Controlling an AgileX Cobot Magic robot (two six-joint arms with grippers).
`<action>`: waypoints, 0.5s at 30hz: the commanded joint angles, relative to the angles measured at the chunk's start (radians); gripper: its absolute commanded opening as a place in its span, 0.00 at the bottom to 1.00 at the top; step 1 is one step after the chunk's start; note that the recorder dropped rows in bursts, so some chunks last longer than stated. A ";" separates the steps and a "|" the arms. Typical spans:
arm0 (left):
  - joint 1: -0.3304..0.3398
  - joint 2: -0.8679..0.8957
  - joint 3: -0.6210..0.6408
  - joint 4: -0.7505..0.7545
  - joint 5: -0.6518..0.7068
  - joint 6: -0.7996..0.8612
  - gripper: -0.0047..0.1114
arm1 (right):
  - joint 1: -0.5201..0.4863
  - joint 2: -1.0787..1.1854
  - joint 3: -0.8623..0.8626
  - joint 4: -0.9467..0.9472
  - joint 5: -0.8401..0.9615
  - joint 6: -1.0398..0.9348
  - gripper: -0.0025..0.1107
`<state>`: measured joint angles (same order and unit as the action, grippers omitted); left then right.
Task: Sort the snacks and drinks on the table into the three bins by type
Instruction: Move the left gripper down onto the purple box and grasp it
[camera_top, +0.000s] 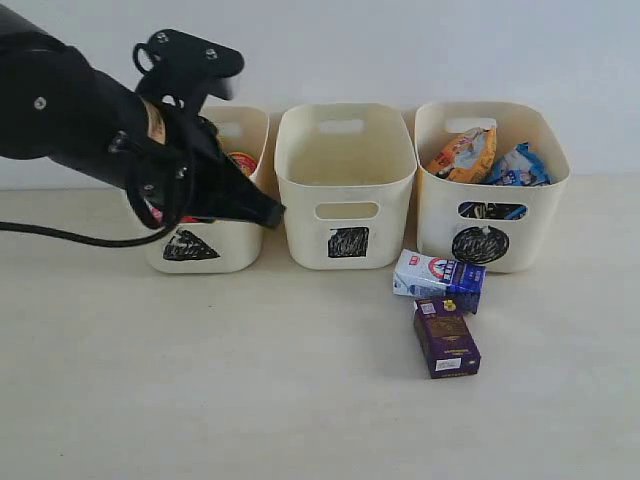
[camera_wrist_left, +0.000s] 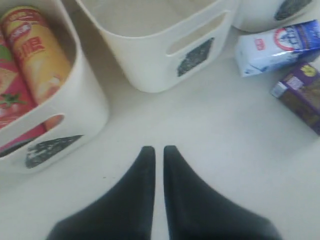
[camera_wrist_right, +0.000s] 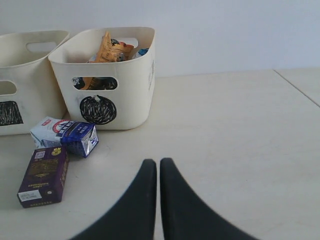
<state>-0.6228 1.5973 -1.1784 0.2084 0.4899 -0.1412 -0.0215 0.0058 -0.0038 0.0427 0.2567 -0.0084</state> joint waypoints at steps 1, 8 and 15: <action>-0.095 -0.004 0.008 -0.080 0.011 0.017 0.08 | 0.001 -0.006 0.004 0.000 -0.013 0.001 0.02; -0.215 0.000 0.002 -0.115 0.008 0.069 0.08 | 0.001 -0.006 0.004 0.004 -0.013 0.001 0.02; -0.288 0.083 -0.072 -0.123 0.041 0.069 0.27 | 0.001 -0.006 0.004 0.004 -0.013 0.001 0.02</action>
<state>-0.8770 1.6400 -1.2170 0.1014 0.5110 -0.0765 -0.0215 0.0058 -0.0038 0.0427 0.2567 -0.0084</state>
